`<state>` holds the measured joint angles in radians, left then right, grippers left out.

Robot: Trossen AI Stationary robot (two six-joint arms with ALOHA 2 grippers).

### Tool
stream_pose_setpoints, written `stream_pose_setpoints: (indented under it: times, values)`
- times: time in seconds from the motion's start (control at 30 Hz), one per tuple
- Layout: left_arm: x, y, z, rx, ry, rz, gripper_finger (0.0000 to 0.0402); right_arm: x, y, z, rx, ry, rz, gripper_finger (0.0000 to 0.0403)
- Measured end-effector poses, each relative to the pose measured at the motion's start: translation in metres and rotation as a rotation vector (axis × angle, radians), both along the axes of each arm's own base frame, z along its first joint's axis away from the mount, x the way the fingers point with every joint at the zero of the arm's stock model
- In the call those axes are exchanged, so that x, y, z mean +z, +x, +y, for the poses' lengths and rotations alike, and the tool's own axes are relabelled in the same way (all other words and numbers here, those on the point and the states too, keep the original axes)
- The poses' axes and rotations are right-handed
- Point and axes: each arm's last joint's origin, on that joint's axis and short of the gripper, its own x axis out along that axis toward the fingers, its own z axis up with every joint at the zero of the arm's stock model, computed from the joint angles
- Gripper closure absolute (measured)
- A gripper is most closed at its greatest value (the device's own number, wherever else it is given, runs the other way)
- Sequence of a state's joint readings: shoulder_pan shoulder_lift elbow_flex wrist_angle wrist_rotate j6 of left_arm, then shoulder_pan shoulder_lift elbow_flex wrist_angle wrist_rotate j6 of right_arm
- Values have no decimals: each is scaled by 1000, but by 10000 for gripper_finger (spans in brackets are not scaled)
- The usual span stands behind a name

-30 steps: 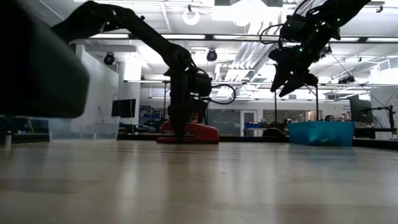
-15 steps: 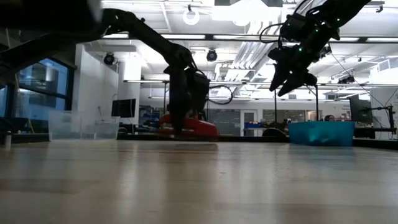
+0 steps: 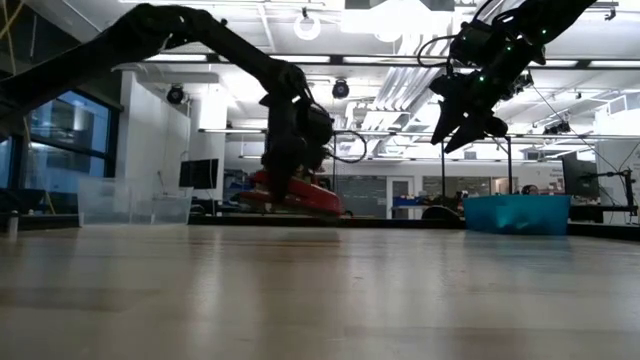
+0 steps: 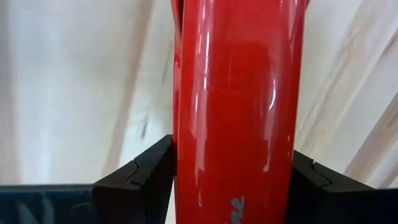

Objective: Pick and place Stapler, Stapler remover, tape
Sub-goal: Put the red stapler into the transparent bin

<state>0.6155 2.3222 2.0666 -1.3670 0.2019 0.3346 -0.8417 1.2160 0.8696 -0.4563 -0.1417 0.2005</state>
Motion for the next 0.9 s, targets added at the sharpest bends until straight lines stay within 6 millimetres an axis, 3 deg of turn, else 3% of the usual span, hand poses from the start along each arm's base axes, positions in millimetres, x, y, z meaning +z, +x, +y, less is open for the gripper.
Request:
stream_pose_setpoints:
  times: [0.47, 0.9]
  values:
    - [67, -25, -4, 336, 149, -9, 203, 1, 1, -1, 1, -9, -8, 199]
    - [116, -70, -1, 572, 216, 35, 203, 2, 1, -1, 14, -20, -14, 199]
